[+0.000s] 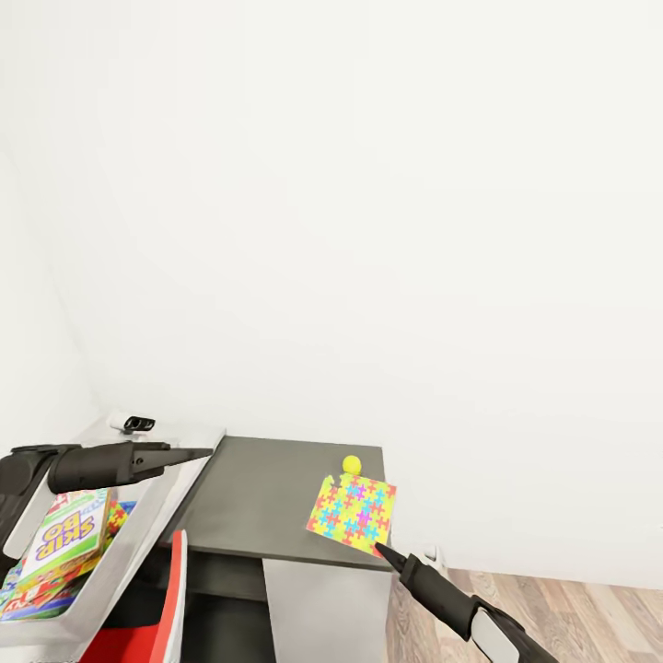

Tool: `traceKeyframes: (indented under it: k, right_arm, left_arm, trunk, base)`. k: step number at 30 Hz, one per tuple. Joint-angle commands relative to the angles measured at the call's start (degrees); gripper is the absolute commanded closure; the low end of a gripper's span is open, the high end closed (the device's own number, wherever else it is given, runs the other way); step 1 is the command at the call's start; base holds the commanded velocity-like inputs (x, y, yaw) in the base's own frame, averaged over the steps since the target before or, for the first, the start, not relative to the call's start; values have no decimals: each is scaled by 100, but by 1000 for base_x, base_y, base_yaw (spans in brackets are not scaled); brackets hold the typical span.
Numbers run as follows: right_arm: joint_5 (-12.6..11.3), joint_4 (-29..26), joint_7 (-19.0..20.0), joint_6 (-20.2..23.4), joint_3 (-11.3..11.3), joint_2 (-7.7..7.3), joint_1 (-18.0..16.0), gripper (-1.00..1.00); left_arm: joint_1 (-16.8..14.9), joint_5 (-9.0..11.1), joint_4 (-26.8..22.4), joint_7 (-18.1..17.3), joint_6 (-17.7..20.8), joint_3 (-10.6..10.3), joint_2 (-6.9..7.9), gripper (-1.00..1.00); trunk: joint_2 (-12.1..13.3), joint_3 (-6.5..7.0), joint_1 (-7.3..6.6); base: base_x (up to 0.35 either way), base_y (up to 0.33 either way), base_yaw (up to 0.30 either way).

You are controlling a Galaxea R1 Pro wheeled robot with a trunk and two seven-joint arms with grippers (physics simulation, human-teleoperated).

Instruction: Put all the toys in the child's room - the three board games (two on the bed and one on the table), the two jigsaw puzzles on the table, and the tennis ball on the table - inside the toy box on the table in the child's room.

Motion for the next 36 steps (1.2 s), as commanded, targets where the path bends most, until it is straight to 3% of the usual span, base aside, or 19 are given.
traceKeyframes:
  k: [1,15,24,36]
  right_arm:
    - [-60,-3,10,54,24,-10,1,100]
    - [-60,-7,4,56,23,-24,8,100]
    - [-60,-7,-3,54,23,-24,8,100]
    - [-60,-7,2,53,23,-24,8,100]
  left_arm:
    - [1,-2,-1,-21,57,6,3,-100]
    - [14,4,-16,-21,33,16,6,-100]
    - [14,9,-19,-21,33,15,5,-100]
    - [26,36,-51,-21,51,39,21,-100]
  trunk:
    - [-4,-2,2]
    - [-4,-2,2]
    - [-4,-2,2]
    - [116,52,-64]
  base:
    - [-53,-232,0]
    - [-78,-276,6]
    - [-77,-264,240]
    - [-5,-26,233]
